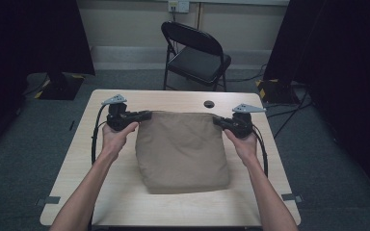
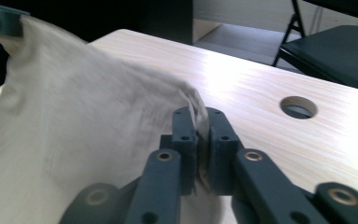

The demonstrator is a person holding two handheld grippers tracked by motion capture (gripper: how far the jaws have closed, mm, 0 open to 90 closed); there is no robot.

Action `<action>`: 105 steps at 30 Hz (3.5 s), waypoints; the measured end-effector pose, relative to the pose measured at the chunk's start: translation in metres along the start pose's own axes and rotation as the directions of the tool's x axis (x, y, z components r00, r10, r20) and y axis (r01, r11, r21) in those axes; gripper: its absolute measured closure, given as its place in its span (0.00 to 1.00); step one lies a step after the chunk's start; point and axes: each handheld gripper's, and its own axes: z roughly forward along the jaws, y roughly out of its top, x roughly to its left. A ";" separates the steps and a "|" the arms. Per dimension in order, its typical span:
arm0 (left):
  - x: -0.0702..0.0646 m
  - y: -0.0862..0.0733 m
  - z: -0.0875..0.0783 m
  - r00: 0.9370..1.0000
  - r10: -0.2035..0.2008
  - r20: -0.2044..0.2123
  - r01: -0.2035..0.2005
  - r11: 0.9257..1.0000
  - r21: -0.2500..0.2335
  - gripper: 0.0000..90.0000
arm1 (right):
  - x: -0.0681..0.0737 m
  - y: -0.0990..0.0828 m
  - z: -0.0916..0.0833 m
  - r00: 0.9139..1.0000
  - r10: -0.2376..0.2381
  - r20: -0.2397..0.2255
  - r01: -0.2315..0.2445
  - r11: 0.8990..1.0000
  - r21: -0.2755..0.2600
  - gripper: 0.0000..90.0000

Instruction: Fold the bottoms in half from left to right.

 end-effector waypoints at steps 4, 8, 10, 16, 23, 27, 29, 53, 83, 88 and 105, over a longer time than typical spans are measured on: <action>0.005 -0.003 -0.003 1.000 -0.018 -0.001 0.018 1.000 -0.004 0.69 | -0.010 0.000 -0.002 0.996 0.016 0.089 -0.014 1.000 -0.016 0.68; -0.001 -0.008 -0.006 1.000 0.000 0.017 0.000 1.000 0.008 0.69 | -0.016 -0.003 -0.010 0.995 0.052 0.080 -0.050 0.998 -0.024 0.65; -0.004 -0.008 -0.010 1.000 0.006 0.023 -0.006 1.000 0.003 0.70 | -0.012 -0.004 -0.013 0.997 0.029 0.070 -0.030 1.000 0.004 0.64; -0.020 -0.010 -0.027 0.996 0.075 0.051 -0.076 0.997 0.009 0.66 | 0.007 -0.004 -0.030 0.999 -0.036 0.029 0.035 0.999 0.022 0.63; -0.035 -0.023 -0.037 0.990 0.122 0.070 -0.128 0.988 0.083 0.61 | 0.021 -0.020 -0.042 0.998 -0.069 -0.013 0.070 0.995 0.073 0.60; -0.035 -0.042 -0.040 0.990 0.108 0.088 -0.119 0.983 0.138 0.55 | 0.023 -0.039 -0.049 0.997 -0.073 -0.019 0.075 0.988 0.133 0.60; -0.032 -0.050 -0.041 0.991 0.107 0.082 -0.118 0.981 0.153 0.54 | 0.021 -0.051 -0.053 0.999 -0.033 -0.017 0.035 0.992 0.122 0.60; -0.020 -0.103 -0.018 0.999 0.025 0.025 -0.030 0.964 0.263 0.43 | 0.021 -0.098 -0.017 0.999 -0.014 -0.030 0.022 0.959 0.281 0.83; -0.040 -0.128 0.000 0.962 0.273 -0.026 -0.234 0.868 0.437 0.71 | 0.036 -0.113 -0.026 0.998 -0.052 -0.023 0.057 0.917 0.395 0.89; -0.032 -0.127 -0.013 0.987 0.159 -0.028 -0.133 0.898 0.419 0.70 | 0.033 -0.110 -0.036 0.999 -0.005 -0.033 0.015 0.939 0.343 0.74; -0.029 -0.130 -0.013 0.993 0.109 -0.040 -0.082 0.898 0.431 0.85 | 0.036 -0.110 -0.024 0.999 -0.026 -0.039 0.037 0.948 0.317 0.99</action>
